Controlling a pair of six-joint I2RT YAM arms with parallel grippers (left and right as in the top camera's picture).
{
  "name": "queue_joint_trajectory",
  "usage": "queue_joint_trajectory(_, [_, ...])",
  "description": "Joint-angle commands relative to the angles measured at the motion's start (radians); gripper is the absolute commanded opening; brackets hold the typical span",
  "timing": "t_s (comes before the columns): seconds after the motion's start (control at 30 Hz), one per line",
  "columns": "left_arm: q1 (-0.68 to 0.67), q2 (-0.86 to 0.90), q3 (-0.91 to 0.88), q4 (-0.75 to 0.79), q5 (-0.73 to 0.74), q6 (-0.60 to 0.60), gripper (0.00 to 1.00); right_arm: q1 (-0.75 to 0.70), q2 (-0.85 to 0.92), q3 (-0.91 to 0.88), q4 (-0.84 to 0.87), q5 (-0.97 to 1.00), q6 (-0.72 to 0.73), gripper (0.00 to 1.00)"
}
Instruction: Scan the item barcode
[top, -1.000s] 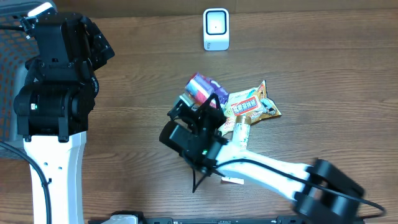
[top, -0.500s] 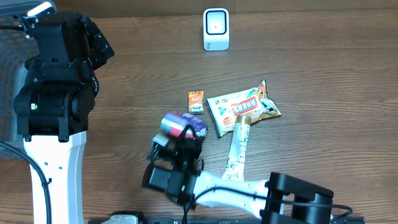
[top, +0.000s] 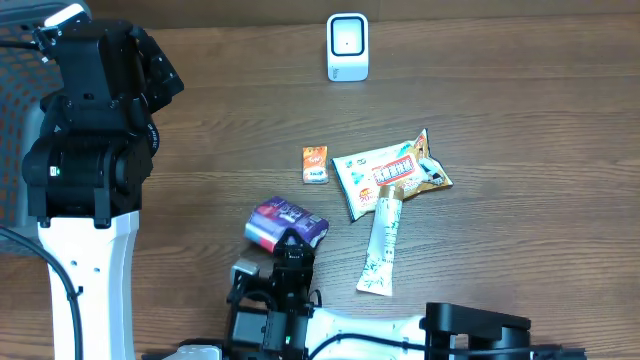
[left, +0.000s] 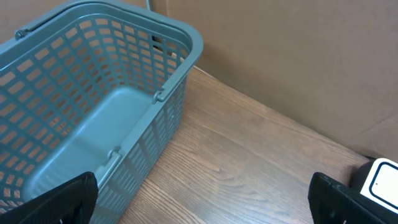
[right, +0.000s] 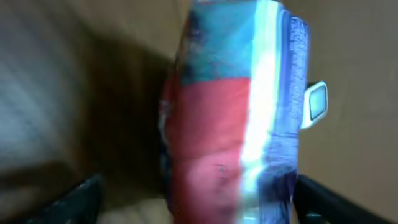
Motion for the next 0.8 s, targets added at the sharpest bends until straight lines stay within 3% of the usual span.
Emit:
queue_joint_trajectory(0.0, [0.006,0.001,0.01,0.002,-0.024,-0.01,1.0,0.084,-0.003,-0.003,-0.019,-0.072,0.177,1.0])
queue_joint_trajectory(0.2, [0.006,0.001,0.01,0.0,-0.024,-0.01,1.0,0.156,-0.003,0.015,-0.098,-0.115,0.378,1.0])
queue_joint_trajectory(0.4, [0.006,0.001,0.01,-0.006,-0.023,-0.01,1.0,0.112,-0.011,0.089,-0.288,-0.135,0.608,1.0])
queue_joint_trajectory(0.77, [0.006,0.001,0.01,-0.01,-0.026,-0.01,1.0,-0.06,-0.133,0.336,-0.568,-0.737,0.919,1.0])
